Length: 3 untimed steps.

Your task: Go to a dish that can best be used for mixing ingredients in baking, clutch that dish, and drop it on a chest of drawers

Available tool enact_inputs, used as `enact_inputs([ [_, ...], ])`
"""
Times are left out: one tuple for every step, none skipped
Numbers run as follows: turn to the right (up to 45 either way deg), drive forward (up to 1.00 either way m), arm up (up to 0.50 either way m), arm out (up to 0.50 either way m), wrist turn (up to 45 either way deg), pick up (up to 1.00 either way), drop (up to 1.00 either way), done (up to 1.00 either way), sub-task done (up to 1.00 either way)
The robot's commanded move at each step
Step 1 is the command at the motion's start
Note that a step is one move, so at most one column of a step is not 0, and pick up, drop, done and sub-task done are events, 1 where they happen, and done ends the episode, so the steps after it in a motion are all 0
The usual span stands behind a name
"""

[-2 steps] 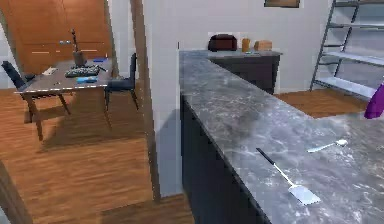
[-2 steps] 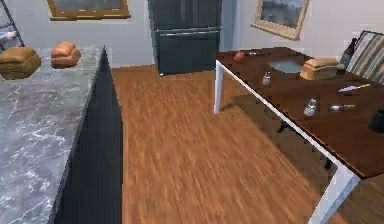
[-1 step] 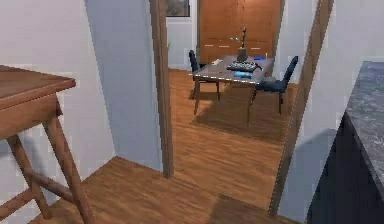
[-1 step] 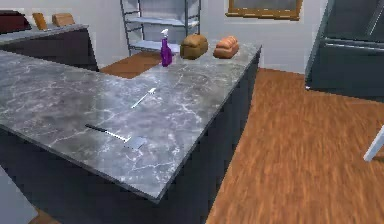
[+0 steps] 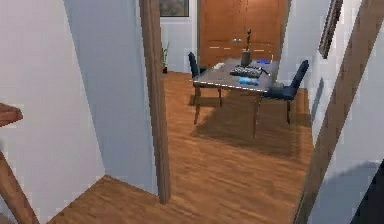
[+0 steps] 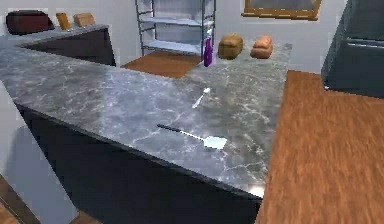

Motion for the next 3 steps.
enact_inputs([
  [9.0,0.0,0.0,0.0,0.0,0.0,0.0,0.0,0.0],
  [0.0,1.0,0.0,0.0,0.0,0.0,0.0,0.0,0.0],
  [6.0,0.0,0.0,0.0,0.0,0.0,0.0,0.0,0.0],
])
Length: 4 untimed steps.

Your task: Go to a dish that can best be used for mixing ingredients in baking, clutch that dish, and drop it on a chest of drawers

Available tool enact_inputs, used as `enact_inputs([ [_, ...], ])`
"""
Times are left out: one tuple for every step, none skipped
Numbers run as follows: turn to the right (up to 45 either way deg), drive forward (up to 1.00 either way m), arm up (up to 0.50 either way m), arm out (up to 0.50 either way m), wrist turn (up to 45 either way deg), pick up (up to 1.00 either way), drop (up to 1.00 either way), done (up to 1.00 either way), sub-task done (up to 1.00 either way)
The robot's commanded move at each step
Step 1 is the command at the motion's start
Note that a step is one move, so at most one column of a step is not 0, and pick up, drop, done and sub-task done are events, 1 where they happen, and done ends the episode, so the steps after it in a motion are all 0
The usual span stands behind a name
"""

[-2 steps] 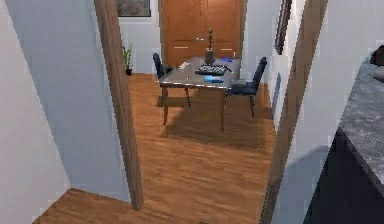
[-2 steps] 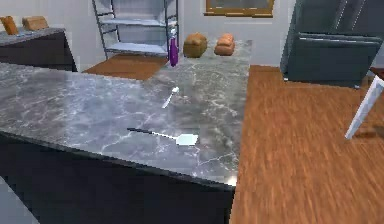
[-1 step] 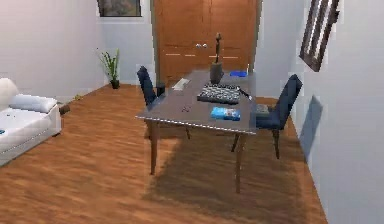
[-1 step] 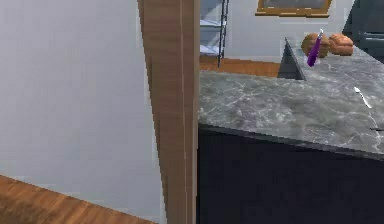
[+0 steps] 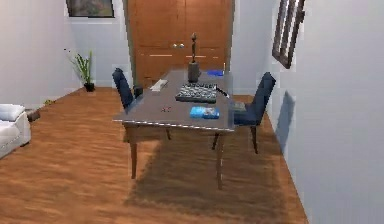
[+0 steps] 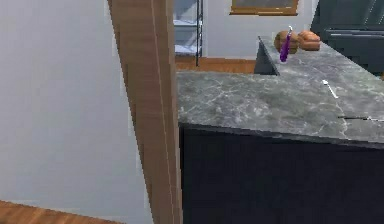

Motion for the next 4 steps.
enact_inputs([
  [0.0,0.25,0.0,0.0,0.0,0.0,0.0,0.0,0.0],
  [-39.0,0.0,0.0,0.0,0.0,0.0,0.0,0.0,0.0],
  [0.0,0.75,0.0,0.0,0.0,0.0,0.0,0.0,0.0],
  [0.0,0.4,0.0,0.0,0.0,0.0,0.0,0.0,0.0],
])
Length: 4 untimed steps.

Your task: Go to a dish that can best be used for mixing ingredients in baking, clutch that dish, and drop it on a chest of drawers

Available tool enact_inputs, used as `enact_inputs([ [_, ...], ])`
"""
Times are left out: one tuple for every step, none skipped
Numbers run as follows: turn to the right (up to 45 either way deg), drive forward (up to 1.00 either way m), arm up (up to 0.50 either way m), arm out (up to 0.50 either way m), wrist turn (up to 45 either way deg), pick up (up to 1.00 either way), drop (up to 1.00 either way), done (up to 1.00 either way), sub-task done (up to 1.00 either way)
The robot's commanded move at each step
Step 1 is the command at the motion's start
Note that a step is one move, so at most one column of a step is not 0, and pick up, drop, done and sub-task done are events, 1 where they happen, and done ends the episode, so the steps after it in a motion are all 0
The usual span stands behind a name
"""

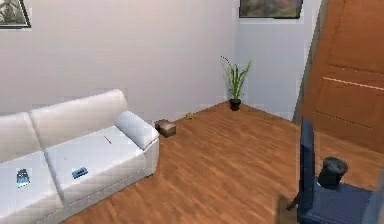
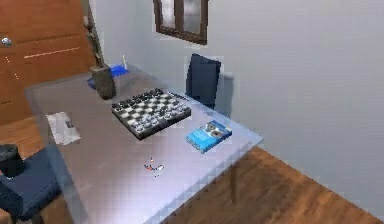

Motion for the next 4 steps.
enact_inputs([
  [9.0,0.0,0.0,0.0,0.0,0.0,0.0,0.0,0.0],
  [0.0,1.0,0.0,0.0,0.0,0.0,0.0,0.0,0.0],
  [9.0,0.0,0.0,0.0,0.0,0.0,0.0,0.0,0.0],
  [0.0,0.3,0.0,0.0,0.0,0.0,0.0,0.0,0.0],
])
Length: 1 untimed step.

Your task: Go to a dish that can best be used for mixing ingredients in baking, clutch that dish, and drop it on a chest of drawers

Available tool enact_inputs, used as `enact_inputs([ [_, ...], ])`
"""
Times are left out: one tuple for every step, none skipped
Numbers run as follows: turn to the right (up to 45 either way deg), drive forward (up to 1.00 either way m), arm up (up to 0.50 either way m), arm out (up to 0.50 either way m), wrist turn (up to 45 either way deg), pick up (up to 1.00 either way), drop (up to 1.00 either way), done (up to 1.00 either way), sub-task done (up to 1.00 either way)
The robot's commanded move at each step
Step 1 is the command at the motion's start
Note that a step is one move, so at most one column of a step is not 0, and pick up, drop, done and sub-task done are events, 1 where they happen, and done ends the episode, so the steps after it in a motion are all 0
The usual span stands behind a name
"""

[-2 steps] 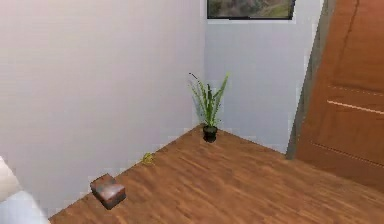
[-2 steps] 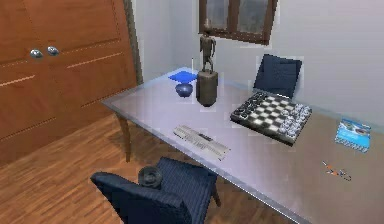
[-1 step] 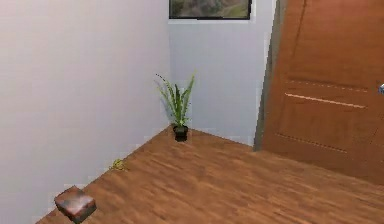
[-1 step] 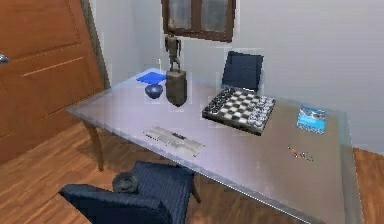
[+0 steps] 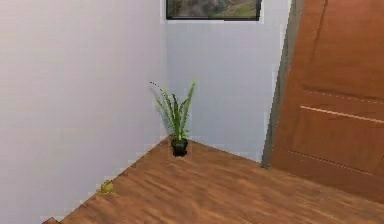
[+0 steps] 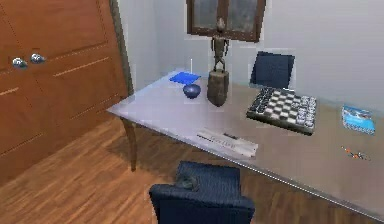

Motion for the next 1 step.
enact_inputs([
  [27.0,0.0,0.0,0.0,0.0,0.0,0.0,0.0,0.0],
])
